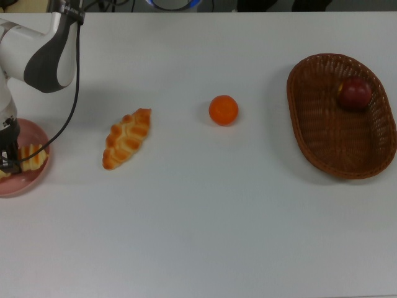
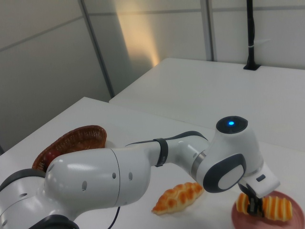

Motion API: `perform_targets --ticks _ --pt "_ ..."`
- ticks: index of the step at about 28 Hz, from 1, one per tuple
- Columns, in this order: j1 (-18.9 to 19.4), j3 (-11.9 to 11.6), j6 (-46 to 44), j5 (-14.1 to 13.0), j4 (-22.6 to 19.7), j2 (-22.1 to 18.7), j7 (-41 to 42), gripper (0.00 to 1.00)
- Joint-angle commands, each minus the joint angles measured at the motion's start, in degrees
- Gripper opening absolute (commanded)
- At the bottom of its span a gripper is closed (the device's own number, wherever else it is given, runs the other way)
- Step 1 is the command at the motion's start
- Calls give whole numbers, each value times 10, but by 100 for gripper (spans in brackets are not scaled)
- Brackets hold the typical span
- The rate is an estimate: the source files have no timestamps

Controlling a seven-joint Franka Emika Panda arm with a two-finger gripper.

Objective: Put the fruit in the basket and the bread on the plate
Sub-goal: 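Carry the striped roll onto the pink plate and open the gripper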

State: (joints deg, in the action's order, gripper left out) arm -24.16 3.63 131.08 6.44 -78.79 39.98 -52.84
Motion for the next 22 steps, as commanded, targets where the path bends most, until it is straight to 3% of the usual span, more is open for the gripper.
perform_targets --ticks 1,14,18,21,22 --pt "-2 5 0 -15 3 -4 38 100" --pt "-4 6 -22 -19 1 -18 89 100" --pt "3 11 -63 -21 -1 -43 111 100" --pt "9 27 -100 -30 -2 -63 126 100" --pt "11 43 -118 -34 -6 -80 135 100"
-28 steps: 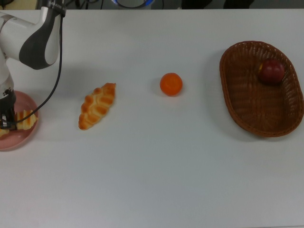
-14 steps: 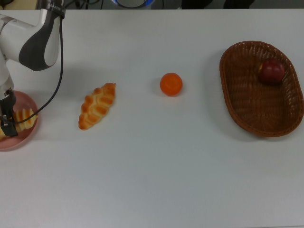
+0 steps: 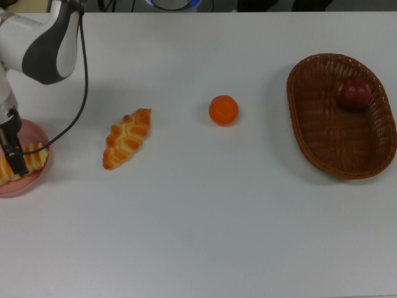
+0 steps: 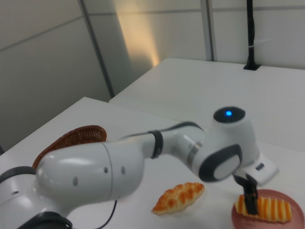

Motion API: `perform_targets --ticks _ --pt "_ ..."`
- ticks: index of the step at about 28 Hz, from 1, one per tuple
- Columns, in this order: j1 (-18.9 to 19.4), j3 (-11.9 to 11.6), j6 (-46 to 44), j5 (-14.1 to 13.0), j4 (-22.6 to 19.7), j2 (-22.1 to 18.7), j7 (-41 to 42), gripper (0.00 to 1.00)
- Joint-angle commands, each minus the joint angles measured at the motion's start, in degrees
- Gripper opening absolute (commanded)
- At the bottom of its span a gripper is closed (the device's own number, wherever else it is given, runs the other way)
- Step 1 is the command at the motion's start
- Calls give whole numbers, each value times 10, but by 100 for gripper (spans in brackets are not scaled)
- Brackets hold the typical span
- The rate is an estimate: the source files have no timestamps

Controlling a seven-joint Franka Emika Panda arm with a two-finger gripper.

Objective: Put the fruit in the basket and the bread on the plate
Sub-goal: 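Carry the striped roll onto the pink plate and open the gripper, then move the gripper down to the orange and grasp it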

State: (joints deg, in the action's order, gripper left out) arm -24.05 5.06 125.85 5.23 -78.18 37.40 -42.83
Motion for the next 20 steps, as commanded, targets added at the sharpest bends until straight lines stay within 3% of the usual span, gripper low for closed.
perform_targets --ticks 1,4,12,20 --pt "11 35 -74 -22 -17 -63 36 100" --pt "26 58 -107 -21 -36 -93 54 100" --pt "115 59 -191 -10 -55 -106 112 100" --pt "201 59 -177 29 -166 -154 112 100"
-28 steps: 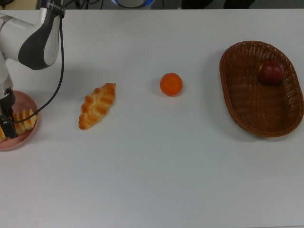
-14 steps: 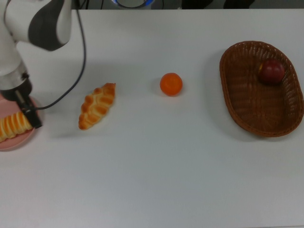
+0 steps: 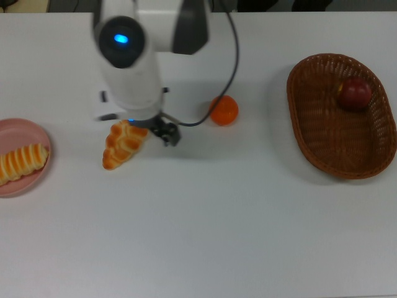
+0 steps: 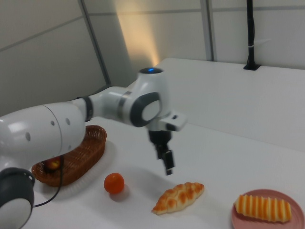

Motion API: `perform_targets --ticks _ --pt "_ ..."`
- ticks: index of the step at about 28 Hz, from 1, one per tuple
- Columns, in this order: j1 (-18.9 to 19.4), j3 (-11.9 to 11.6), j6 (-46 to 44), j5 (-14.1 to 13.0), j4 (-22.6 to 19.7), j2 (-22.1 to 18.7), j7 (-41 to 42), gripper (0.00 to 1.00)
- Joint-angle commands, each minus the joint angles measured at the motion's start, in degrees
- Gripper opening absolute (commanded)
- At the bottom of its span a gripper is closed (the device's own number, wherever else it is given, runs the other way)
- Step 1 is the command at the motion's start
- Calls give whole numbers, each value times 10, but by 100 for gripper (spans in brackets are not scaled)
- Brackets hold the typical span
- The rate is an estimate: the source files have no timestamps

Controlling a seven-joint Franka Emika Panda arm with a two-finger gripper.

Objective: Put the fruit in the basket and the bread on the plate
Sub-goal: 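Move the gripper down to the orange and grasp it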

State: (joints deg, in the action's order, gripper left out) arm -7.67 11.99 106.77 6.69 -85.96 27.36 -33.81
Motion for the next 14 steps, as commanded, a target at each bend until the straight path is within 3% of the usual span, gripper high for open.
perform_targets --ticks 1,11,14 --pt "44 -10 17 14 -95 -56 22 100" --pt "105 -10 48 15 -174 -117 18 100" --pt "118 -10 52 15 -181 -122 16 100"
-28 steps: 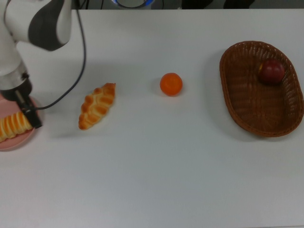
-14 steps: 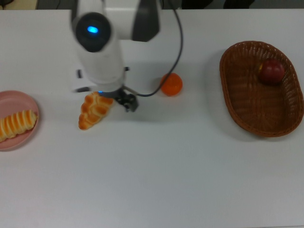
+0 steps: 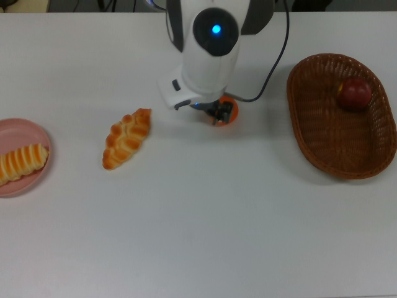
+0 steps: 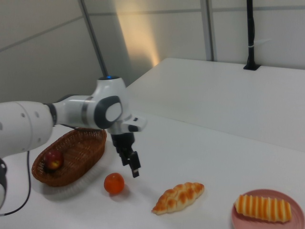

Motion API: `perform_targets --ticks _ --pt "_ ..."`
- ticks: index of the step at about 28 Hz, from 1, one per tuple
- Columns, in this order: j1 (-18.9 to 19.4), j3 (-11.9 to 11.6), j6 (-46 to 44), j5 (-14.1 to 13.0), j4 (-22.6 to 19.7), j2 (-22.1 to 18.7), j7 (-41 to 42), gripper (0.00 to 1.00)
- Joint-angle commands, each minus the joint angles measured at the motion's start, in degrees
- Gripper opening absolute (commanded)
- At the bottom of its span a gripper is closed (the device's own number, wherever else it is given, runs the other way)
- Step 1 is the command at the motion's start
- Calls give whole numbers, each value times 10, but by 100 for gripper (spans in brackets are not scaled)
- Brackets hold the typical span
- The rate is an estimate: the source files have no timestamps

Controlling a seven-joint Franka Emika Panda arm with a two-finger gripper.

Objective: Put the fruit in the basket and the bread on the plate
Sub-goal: 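Move the gripper down to the orange and grasp it, then lift the orange and release it into the wicker basket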

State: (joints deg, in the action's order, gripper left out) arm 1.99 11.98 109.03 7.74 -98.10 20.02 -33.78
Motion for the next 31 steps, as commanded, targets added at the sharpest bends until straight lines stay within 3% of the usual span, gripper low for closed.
perform_targets --ticks 1,6,13,28,30,31 --pt "26 -10 29 4 -60 -48 16 100" --pt "55 -10 39 9 -81 -48 16 100" --pt "94 -10 86 37 -118 -38 -20 100" --pt "91 -15 112 49 -113 -9 -24 100" --pt "89 -16 113 59 -112 -7 -24 72" --pt "88 -16 113 61 -112 -7 -23 53"
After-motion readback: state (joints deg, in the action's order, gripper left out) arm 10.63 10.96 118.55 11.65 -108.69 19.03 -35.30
